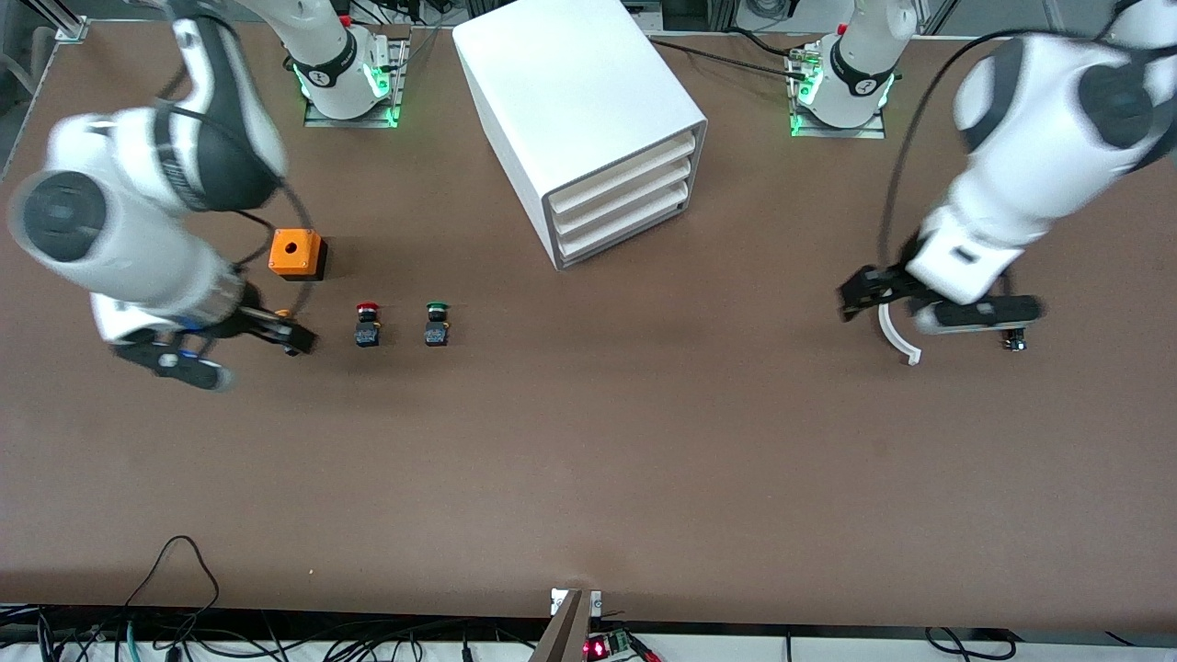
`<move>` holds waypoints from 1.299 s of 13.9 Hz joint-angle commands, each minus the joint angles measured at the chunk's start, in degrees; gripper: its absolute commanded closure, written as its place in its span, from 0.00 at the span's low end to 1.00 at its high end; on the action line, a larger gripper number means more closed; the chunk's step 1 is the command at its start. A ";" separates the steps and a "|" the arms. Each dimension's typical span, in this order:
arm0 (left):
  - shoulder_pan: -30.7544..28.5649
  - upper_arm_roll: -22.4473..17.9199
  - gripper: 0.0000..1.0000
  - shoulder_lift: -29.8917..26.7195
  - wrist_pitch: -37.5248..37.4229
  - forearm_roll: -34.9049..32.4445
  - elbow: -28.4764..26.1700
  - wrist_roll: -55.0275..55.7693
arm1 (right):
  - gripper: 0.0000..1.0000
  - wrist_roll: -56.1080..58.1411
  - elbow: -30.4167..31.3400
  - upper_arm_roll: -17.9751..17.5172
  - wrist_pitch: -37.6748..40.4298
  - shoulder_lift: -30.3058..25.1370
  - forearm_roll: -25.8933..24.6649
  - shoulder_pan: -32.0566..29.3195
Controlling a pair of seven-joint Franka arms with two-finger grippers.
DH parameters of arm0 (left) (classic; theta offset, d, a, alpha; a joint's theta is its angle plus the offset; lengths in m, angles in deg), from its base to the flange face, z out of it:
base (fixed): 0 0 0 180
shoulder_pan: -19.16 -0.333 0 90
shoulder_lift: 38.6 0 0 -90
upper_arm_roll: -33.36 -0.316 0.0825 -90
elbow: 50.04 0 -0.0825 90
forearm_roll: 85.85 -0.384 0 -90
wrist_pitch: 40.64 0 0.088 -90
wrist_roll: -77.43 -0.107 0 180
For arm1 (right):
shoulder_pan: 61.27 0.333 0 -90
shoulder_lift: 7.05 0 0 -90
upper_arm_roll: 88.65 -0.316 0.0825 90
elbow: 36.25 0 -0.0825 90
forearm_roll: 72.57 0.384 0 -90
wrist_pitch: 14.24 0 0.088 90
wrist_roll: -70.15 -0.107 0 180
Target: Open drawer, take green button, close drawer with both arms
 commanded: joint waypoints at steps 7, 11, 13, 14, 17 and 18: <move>1.16 -6.15 0.00 -2.89 -18.03 -8.00 12.05 -14.22 | 0.00 19.14 0.76 -3.26 10.65 -10.83 -0.37 -12.59; 1.16 -6.94 0.00 -2.98 -18.03 -7.56 12.14 -14.30 | 0.00 26.03 0.32 -2.37 12.23 -12.32 0.07 -12.59; 0.64 -6.25 0.00 -2.72 -18.30 -7.47 12.40 -13.95 | 0.00 25.42 0.67 -2.37 14.60 -12.59 -0.01 -12.59; 0.38 -6.68 0.00 -2.71 -18.30 -7.30 12.58 -14.21 | 0.00 25.16 0.41 -2.46 16.44 -12.59 -0.28 -12.59; 0.37 -6.77 0.00 -2.71 -18.39 -7.03 12.58 -14.13 | 0.00 25.07 5.48 -2.46 12.36 -16.00 -0.37 -12.59; 0.37 -6.77 0.00 -2.71 -18.39 -6.16 12.58 -14.13 | 0.00 25.07 9.33 -2.46 8.94 -18.37 -0.37 -12.59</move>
